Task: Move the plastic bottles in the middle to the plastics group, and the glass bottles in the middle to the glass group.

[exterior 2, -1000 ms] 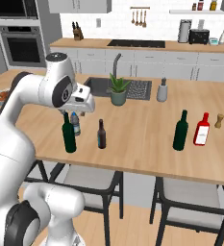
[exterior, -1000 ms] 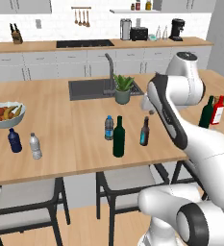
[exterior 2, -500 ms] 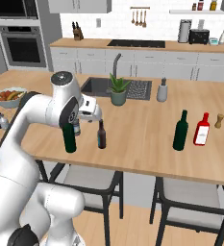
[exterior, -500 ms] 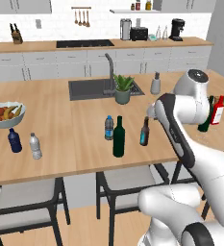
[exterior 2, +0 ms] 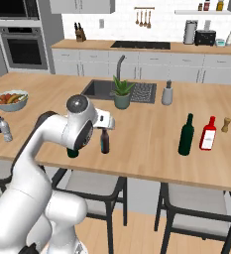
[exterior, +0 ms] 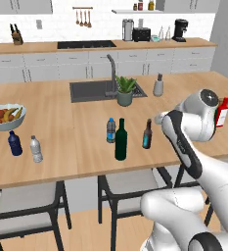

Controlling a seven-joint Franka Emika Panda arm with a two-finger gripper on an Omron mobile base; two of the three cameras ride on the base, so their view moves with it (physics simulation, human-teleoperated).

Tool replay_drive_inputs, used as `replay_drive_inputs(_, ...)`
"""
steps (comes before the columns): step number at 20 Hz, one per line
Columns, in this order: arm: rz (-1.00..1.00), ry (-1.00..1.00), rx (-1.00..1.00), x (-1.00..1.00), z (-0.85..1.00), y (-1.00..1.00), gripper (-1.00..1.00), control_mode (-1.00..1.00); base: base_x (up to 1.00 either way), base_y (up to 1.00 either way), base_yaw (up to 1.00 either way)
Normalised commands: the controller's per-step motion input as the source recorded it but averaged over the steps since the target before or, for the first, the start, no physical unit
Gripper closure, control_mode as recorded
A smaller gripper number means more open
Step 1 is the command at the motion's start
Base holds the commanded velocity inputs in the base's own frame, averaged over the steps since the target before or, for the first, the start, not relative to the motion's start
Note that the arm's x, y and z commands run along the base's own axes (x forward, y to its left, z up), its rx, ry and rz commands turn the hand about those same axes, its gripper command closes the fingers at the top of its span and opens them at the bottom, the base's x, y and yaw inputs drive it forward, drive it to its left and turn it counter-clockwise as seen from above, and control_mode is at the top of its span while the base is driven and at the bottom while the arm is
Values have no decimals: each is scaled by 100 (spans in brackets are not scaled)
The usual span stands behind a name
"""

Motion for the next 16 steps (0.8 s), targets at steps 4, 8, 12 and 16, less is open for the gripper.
replay_drive_inputs(4,0,-4,2,61,-11,-20,-100,-100,0,0,0)
replay_drive_inputs(8,0,-1,3,64,-1,-6,-100,-100,0,0,0)
replay_drive_inputs(12,0,0,0,62,-1,0,-100,-100,0,0,0)
replay_drive_inputs(16,0,0,0,45,-22,0,-100,-100,0,0,0)
